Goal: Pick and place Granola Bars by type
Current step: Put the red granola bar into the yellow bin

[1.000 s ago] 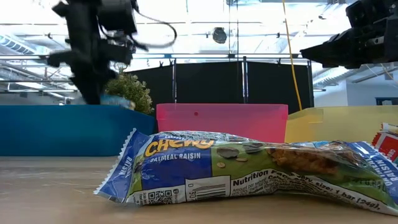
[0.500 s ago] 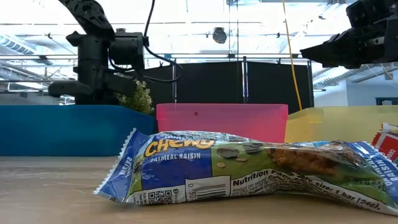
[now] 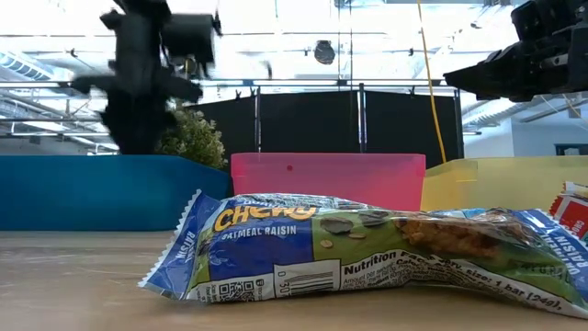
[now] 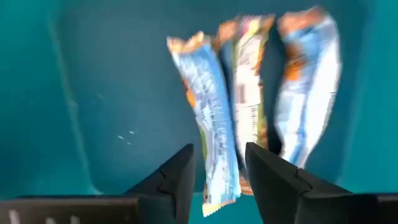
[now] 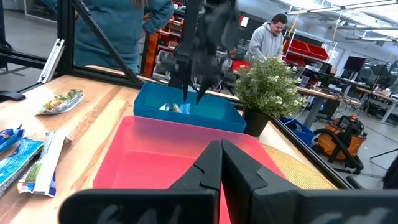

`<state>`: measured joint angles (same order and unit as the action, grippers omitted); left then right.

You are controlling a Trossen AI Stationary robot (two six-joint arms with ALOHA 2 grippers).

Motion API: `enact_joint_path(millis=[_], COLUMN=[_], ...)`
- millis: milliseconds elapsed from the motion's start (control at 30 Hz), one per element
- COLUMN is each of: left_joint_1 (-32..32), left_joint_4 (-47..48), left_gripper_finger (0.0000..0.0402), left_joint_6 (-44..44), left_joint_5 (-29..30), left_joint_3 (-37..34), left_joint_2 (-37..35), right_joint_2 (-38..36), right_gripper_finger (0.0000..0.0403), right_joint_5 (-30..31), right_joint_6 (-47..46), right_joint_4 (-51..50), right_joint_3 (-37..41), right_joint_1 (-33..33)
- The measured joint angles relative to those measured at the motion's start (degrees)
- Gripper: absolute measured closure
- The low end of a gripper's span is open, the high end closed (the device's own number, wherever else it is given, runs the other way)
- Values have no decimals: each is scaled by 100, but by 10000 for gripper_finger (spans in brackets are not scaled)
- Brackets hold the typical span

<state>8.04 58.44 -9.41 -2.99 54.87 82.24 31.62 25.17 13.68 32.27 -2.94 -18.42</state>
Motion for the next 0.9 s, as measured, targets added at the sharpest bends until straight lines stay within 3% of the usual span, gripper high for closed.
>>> enact_joint_path(millis=[100,267,333,500,700,900], left_joint_1=[-240,-395,-401,-434,-506,-732], left_joint_4=[-218,-947,-1367,-2715,-4356,-6479], left_gripper_finger=[274,359,390,396,398,399], left_joint_6=[-193,-223,-198,-81,147,345], left_joint_5=[3,27,-181,-472,-367,-137], left_joint_3=[226,159,-82,-1240,-2941,-4316], left_joint_2=[-791,-2586,-3287,-4673,-5464,-5657], right_joint_2=[1,2,0,1,8,85], right_gripper_finger=[403,403,403,403,403,403], right_joint_5=[0,0,0,0,4,1], right_joint_6=[-40,-51,-55,-97,-244,-358], right_joint_4=[-46,-88,-94,-90,-139,-258], right_joint_3=[0,0,0,0,0,0], right_joint_1=[0,0,0,0,0,0])
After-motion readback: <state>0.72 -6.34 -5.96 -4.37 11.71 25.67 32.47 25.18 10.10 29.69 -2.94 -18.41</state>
